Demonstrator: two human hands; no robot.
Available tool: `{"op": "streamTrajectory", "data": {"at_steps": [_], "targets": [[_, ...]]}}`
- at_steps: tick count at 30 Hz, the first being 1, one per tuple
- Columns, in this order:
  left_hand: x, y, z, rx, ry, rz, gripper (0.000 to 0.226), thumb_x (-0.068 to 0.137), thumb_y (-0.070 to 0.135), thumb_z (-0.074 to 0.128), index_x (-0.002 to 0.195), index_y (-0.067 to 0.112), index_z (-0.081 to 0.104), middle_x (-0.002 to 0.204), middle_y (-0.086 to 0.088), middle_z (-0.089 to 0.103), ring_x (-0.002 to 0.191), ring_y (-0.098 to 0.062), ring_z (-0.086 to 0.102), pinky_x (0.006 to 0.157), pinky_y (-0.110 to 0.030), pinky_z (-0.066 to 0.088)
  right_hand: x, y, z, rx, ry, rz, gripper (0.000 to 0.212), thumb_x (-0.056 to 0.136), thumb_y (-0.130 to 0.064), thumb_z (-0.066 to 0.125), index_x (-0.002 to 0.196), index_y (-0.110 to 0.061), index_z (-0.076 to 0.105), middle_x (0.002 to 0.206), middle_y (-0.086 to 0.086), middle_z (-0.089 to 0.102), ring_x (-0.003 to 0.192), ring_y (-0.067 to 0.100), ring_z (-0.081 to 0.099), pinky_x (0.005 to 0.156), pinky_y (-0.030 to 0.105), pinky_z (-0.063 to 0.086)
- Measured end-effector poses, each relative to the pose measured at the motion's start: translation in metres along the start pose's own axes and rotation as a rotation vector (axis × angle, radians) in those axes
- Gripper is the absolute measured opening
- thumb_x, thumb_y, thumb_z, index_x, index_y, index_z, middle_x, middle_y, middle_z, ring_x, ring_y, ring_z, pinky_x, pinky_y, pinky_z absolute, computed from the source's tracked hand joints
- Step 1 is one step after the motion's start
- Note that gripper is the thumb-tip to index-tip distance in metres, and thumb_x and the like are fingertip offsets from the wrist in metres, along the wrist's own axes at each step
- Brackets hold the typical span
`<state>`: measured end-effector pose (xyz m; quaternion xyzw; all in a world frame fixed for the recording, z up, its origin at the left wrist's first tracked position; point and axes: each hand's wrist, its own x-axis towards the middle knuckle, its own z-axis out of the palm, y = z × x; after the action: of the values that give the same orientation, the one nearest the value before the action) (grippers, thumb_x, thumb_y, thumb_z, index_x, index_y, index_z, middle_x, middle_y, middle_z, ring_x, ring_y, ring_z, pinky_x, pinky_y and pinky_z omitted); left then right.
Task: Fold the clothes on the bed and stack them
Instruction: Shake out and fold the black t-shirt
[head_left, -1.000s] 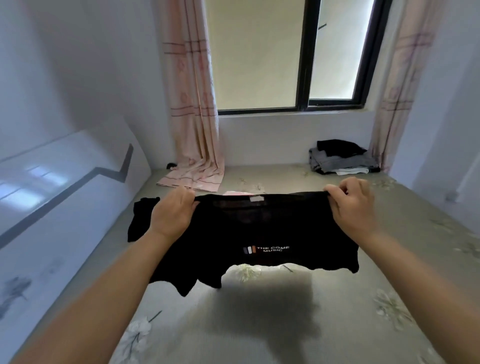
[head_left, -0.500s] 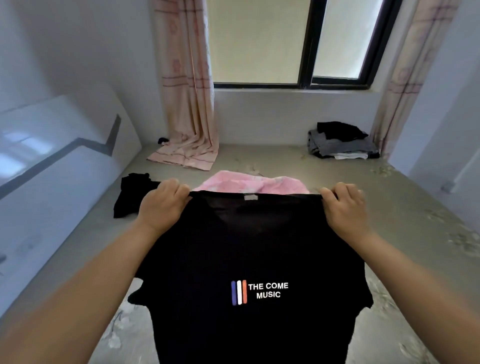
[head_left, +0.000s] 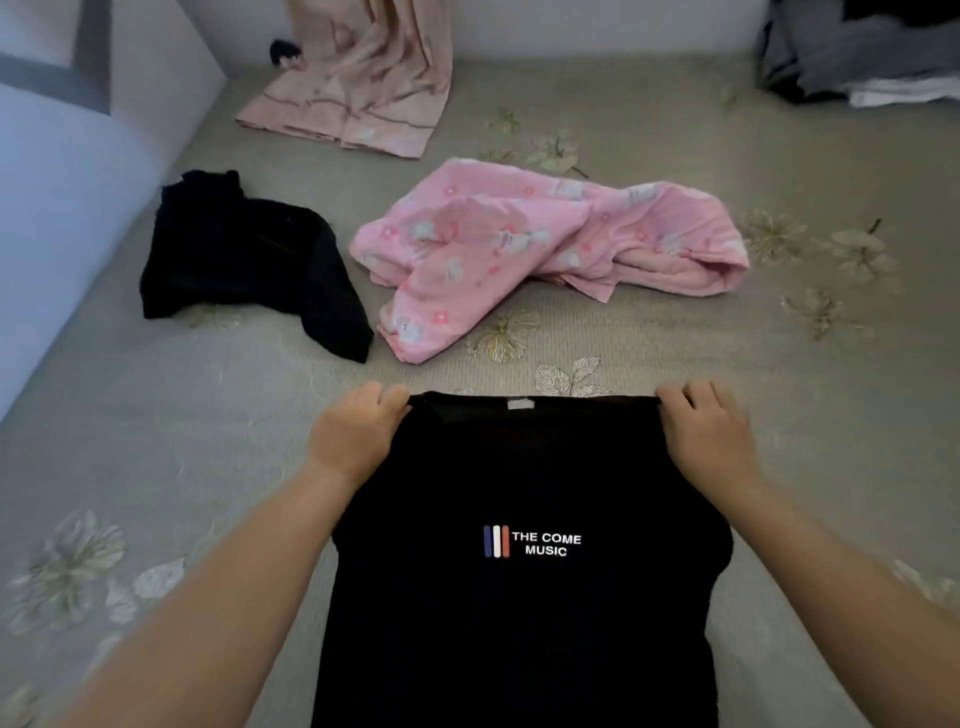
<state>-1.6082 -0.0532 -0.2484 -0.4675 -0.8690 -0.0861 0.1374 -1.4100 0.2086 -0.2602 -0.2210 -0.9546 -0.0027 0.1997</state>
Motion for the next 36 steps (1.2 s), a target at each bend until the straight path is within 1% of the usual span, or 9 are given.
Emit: {"op": "streamTrajectory", "data": {"at_steps": [6, 10, 13, 16, 19, 25, 28, 31, 36], "targets": [[0.030, -0.020, 0.056, -0.040, 0.021, -0.124, 0.018, 0.082, 0.026, 0.038, 0.077, 0.009, 0.043, 0.047, -0.016, 0.048, 0.032, -0.027, 0.046, 0.033, -0.023, 0.033, 0.028, 0.023, 0.055, 0.025, 0.052, 0.020, 0.032, 0.080, -0.012, 0.041, 0.067, 0.006, 0.065, 0.053, 0.018, 0.051, 0.048, 0.032, 0.051, 0.045, 0.032, 0.039], [0.073, -0.022, 0.073, -0.019, 0.113, -0.206, 0.036, 0.082, 0.023, 0.045, 0.057, -0.002, 0.055, 0.047, -0.014, 0.047, 0.035, -0.026, 0.047, 0.034, -0.020, 0.029, 0.066, 0.037, 0.074, 0.029, 0.085, 0.049, 0.031, 0.079, -0.010, 0.042, 0.067, 0.006, 0.066, 0.053, 0.020, 0.055, 0.049, 0.034, 0.053, 0.046, 0.035, 0.042], [0.114, -0.033, 0.101, -0.041, 0.110, -0.194, 0.031, 0.083, 0.020, 0.055, 0.064, -0.005, 0.057, 0.054, -0.020, 0.052, 0.046, -0.032, 0.054, 0.038, -0.027, 0.035, 0.104, 0.048, 0.100, -0.008, 0.070, 0.128, 0.030, 0.080, -0.011, 0.044, 0.076, 0.008, 0.066, 0.062, 0.026, 0.058, 0.060, 0.039, 0.056, 0.054, 0.041, 0.045], [0.138, -0.033, 0.142, -0.037, -0.125, -0.327, 0.038, 0.089, 0.026, 0.055, 0.113, -0.004, 0.054, 0.105, -0.027, 0.056, 0.098, -0.041, 0.053, 0.075, -0.048, 0.040, 0.120, 0.040, 0.139, -0.021, -0.222, 0.305, 0.045, 0.089, -0.021, 0.052, 0.128, -0.001, 0.048, 0.117, 0.030, 0.050, 0.111, 0.042, 0.044, 0.088, 0.049, 0.034], [0.106, -0.001, 0.178, -0.110, -0.324, -0.393, 0.058, 0.093, 0.033, 0.045, 0.142, 0.007, 0.028, 0.147, -0.021, 0.024, 0.137, -0.034, 0.020, 0.109, -0.044, 0.017, 0.089, 0.024, 0.171, 0.004, -0.476, 0.302, 0.057, 0.091, -0.030, 0.050, 0.142, -0.013, 0.031, 0.147, 0.020, 0.024, 0.136, 0.034, 0.020, 0.105, 0.048, 0.019], [0.022, 0.062, 0.200, -0.197, -0.405, -0.147, 0.058, 0.073, 0.022, 0.076, 0.121, -0.002, 0.056, 0.130, -0.027, 0.049, 0.122, -0.044, 0.044, 0.095, -0.060, 0.033, -0.003, 0.039, 0.161, 0.005, -0.377, 0.375, 0.042, 0.084, -0.018, 0.052, 0.119, 0.004, 0.057, 0.128, 0.029, 0.050, 0.124, 0.046, 0.041, 0.099, 0.063, 0.027], [0.005, 0.063, 0.212, -0.199, -0.552, -0.194, 0.060, 0.091, 0.040, 0.048, 0.141, 0.012, 0.031, 0.151, -0.015, 0.020, 0.141, -0.029, 0.009, 0.111, -0.045, 0.004, -0.029, 0.061, 0.153, 0.003, -0.405, 0.511, 0.045, 0.089, -0.021, 0.045, 0.126, 0.002, 0.051, 0.137, 0.027, 0.042, 0.131, 0.043, 0.033, 0.105, 0.060, 0.021], [-0.002, 0.058, 0.219, -0.196, -0.585, -0.211, 0.061, 0.092, 0.048, 0.032, 0.145, 0.020, 0.018, 0.155, -0.008, 0.005, 0.135, -0.017, -0.016, 0.109, -0.037, -0.012, -0.040, 0.087, 0.150, 0.037, -0.387, 0.667, 0.054, 0.090, -0.027, 0.033, 0.131, 0.006, 0.043, 0.137, 0.029, 0.039, 0.129, 0.041, 0.034, 0.107, 0.049, 0.023], [0.011, 0.063, 0.207, -0.263, -0.493, -0.182, 0.053, 0.088, 0.036, 0.055, 0.129, 0.002, 0.049, 0.141, -0.023, 0.038, 0.134, -0.036, 0.027, 0.105, -0.054, 0.015, -0.025, 0.118, 0.156, 0.030, -0.287, 1.095, 0.046, 0.089, -0.032, 0.054, 0.113, 0.006, 0.052, 0.126, 0.025, 0.046, 0.120, 0.038, 0.039, 0.103, 0.046, 0.030]]}}
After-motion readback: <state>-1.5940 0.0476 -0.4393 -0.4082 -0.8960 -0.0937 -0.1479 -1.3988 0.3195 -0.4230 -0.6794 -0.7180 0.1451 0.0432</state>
